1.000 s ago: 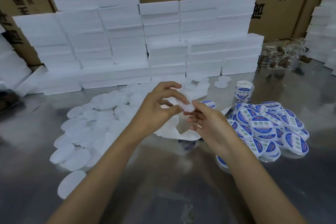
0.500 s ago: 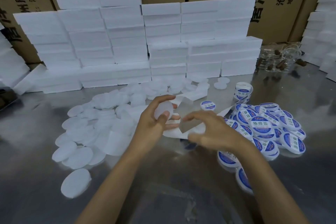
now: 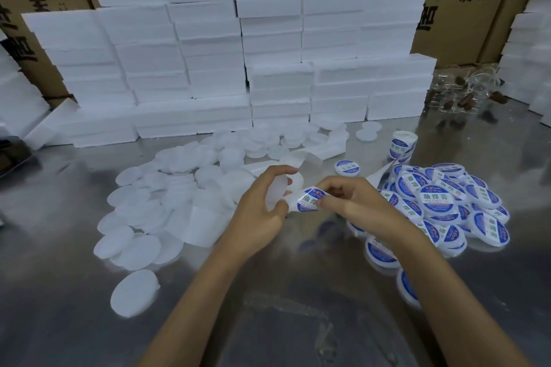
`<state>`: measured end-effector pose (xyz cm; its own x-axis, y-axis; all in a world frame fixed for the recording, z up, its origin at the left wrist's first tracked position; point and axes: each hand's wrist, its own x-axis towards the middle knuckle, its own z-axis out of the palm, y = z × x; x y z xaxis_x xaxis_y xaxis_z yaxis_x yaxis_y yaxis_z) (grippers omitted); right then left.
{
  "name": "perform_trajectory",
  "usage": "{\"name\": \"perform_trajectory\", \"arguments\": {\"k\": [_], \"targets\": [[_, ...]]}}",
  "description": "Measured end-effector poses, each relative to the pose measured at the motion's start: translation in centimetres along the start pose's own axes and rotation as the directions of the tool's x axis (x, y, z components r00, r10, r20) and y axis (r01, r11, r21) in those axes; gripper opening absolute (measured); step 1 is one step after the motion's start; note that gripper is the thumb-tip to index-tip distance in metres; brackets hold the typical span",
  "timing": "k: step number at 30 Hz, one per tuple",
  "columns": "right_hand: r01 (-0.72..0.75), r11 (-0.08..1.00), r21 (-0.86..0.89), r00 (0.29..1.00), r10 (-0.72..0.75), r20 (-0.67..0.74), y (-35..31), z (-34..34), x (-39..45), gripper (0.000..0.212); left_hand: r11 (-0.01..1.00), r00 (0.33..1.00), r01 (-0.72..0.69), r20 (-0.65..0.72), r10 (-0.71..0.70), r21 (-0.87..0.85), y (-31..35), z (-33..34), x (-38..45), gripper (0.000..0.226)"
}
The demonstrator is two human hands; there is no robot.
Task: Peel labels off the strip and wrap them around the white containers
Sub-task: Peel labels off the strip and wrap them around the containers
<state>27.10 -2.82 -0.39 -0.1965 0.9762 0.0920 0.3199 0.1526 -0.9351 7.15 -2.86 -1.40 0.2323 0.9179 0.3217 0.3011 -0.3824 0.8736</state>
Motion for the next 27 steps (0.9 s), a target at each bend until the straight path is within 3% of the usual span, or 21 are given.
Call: {"name": "perform_trajectory", "arguments": {"k": [6,11,16,27], "targets": [[0.064,0.998,0.027,0.996,-0.062,-0.069,0.3,0.8,0.4,0.012,0.999,0.999,0.045,-0.006,-0.046,-0.023,-0.8,0.2,0.4,0.049],[0.144,0.989,-0.038,0.984,-0.147,-0.103,0.3,1.3,0.4,0.04,0.998,0.998,0.048,-0.037,-0.05,-0.031,-0.9,0.0,0.7,0.048],[0.152,0.982,-0.111,0.981,-0.163,-0.107,0.3,1.6,0.4,0.028,0.998,0.998,0.056,-0.035,-0.057,-0.037,-0.9,-0.1,0.8,0.048],[0.151,0.971,-0.186,0.98,-0.172,-0.102,-0.1,1.8,0.1,0.034,0.999,0.998,0.052,-0.03,-0.052,-0.01,-0.5,0.1,0.6,0.046]]}}
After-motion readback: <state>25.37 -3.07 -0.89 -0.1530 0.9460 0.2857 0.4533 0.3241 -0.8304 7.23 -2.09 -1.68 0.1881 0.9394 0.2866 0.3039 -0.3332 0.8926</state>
